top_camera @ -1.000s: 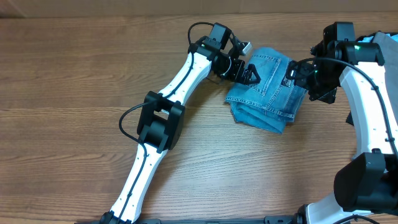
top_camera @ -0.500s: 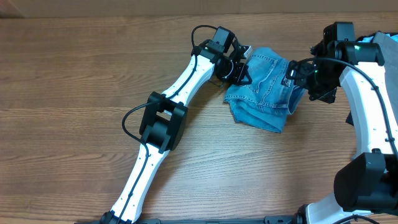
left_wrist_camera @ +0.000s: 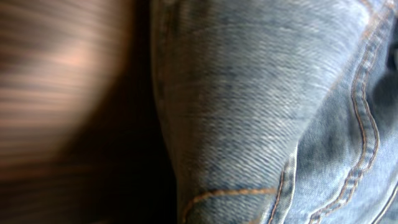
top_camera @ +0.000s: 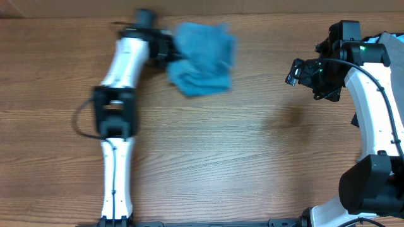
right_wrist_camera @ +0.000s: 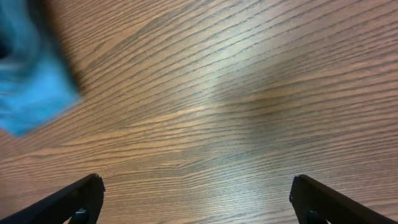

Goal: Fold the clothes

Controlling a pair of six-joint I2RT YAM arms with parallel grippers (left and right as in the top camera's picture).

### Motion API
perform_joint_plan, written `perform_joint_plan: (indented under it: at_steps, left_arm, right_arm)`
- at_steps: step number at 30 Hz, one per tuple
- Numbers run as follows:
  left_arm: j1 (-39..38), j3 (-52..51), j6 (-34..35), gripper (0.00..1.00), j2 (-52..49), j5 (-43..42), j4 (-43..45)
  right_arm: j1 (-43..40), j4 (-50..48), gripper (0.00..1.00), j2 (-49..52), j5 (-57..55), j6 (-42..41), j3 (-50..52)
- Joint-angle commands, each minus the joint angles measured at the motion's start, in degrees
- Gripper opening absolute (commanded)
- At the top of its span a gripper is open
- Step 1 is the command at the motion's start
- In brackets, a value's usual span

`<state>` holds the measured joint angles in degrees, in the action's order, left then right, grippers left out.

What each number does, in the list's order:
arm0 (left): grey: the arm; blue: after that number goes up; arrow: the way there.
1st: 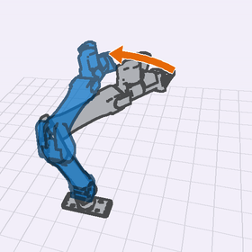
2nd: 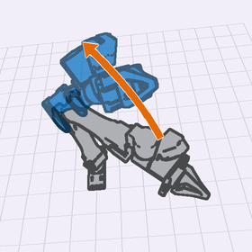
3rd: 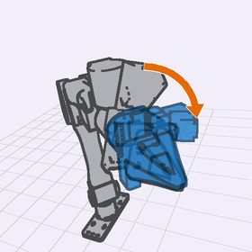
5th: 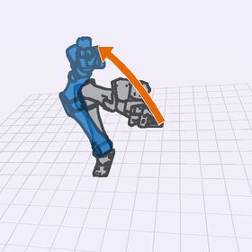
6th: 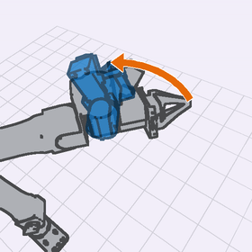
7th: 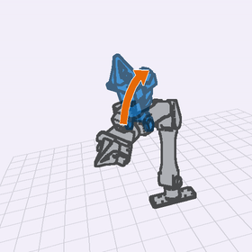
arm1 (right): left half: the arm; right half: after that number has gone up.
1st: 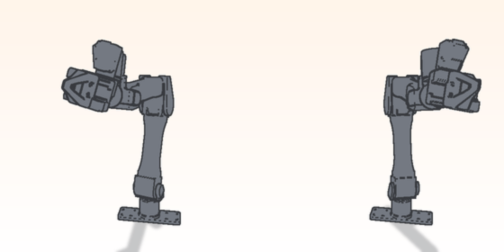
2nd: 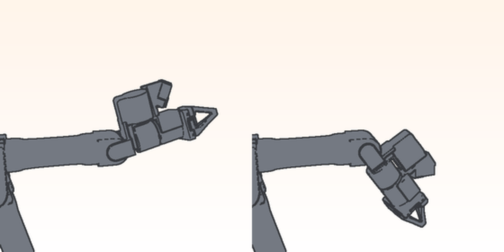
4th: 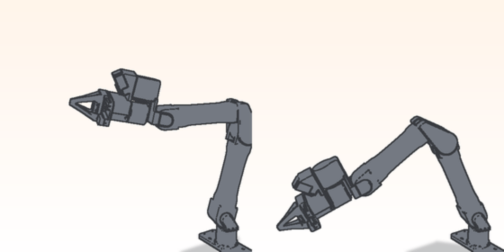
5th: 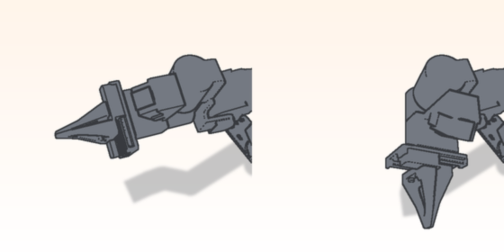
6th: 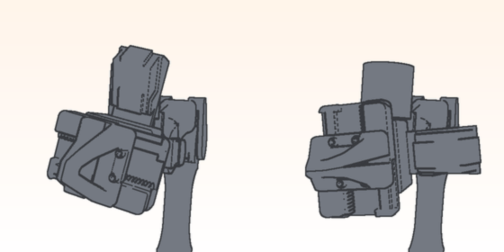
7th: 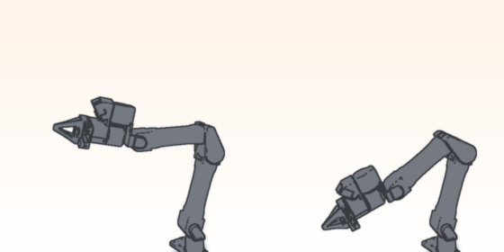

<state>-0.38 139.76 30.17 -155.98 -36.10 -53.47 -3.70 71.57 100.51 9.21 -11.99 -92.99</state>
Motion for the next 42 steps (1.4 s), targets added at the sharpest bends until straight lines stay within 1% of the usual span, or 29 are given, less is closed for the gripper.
perform_joint_plan:
  at_steps: [1,5,9,11,14,15,16,17,18,19,20,24,28,29,31,34,36,37,39,40,42]
  left_arm:
    - [12.48,-1.49,9.27,0.04,-2.03,13.75,-3.08]
    - [21.97,-1.49,11.32,0.04,-2.03,13.62,-5.11]
    - [28.89,-1.49,12.85,0.06,-2.03,13.88,-5.73]
    - [31.69,-1.49,14.53,0.14,-2.03,14.40,-5.70]
    - [35.41,-1.49,19.17,0.22,-2.03,15.56,-5.62]
    - [36.39,-1.49,20.85,0.28,-2.05,15.50,-5.42]
    - [37.29,-1.49,21.64,0.32,-2.10,15.19,-5.03]
    - [38.10,-1.49,21.70,0.51,-2.10,14.32,-4.66]
    - [38.32,-1.49,21.70,0.59,-2.10,13.86,-4.50]
    - [38.60,-1.49,21.68,0.78,-2.12,12.55,-4.31]
    - [38.64,-1.49,21.66,0.99,-2.10,10.73,-4.35]
    - [37.66,-1.49,17.55,1.00,-2.12,4.74,-5.46]
    - [34.91,-1.49,17.25,1.00,-2.12,5.05,-14.27]
    - [34.10,-1.49,15.98,1.00,-2.12,6.25,-16.28]
    - [32.83,-1.49,13.97,1.00,-2.12,11.50,-19.54]
    - [31.34,-1.51,14.80,0.93,-2.14,23.06,-25.99]
    - [30.77,-1.51,14.99,0.92,-2.14,27.71,-28.26]
    - [30.60,-1.51,15.02,0.91,-2.14,29.18,-28.98]
    - [30.08,-1.75,14.99,0.88,-2.16,29.55,-29.22]
    - [29.79,-1.77,14.99,0.85,-2.16,28.72,-29.20]
    - [28.63,-1.77,15.02,0.83,-2.16,25.86,-28.39]
  right_arm:
    - [0.00,-0.26,1.00,-0.52,0.33,0.26,-0.94]
    - [0.00,-0.98,1.00,-0.52,0.33,0.26,-0.94]
    - [0.00,-1.31,1.00,-0.52,0.35,0.26,-0.94]
    - [0.00,-1.31,1.00,-0.52,0.35,0.24,-0.94]
    - [0.00,-1.16,1.00,-0.52,0.35,0.24,-0.94]
    - [0.00,-1.01,1.00,-0.52,0.37,0.24,-0.94]
    - [0.00,-0.83,1.00,-0.52,0.35,0.24,-0.94]
    - [0.00,-0.76,1.00,-0.52,0.37,0.24,-0.94]
    - [0.00,-0.79,1.00,-0.52,0.37,0.22,-0.94]
    - [0.00,-0.83,1.00,-0.52,0.39,0.22,-0.94]
    - [0.00,-1.01,1.00,-0.52,0.59,0.22,-0.94]
    - [0.00,-1.81,1.00,-0.52,2.60,0.00,-0.94]
    - [0.00,-1.68,1.00,-0.52,4.61,0.04,-0.94]
    - [0.00,-1.57,1.00,-0.52,4.61,0.07,-0.94]
    - [0.00,-1.22,1.00,-0.52,4.61,0.07,-0.94]
    - [0.00,-1.20,1.00,-0.52,4.61,0.04,-0.94]
    - [0.00,-1.25,1.00,-0.52,4.61,0.07,-0.94]
    - [0.00,-1.42,1.00,-0.52,4.59,0.07,-0.94]
    - [0.00,-1.95,1.00,-0.52,4.61,0.07,-0.94]
    - [0.00,-2.21,1.00,-0.52,4.61,0.07,-0.94]
    - [0.00,-2.54,1.00,-0.52,4.61,0.07,-0.94]
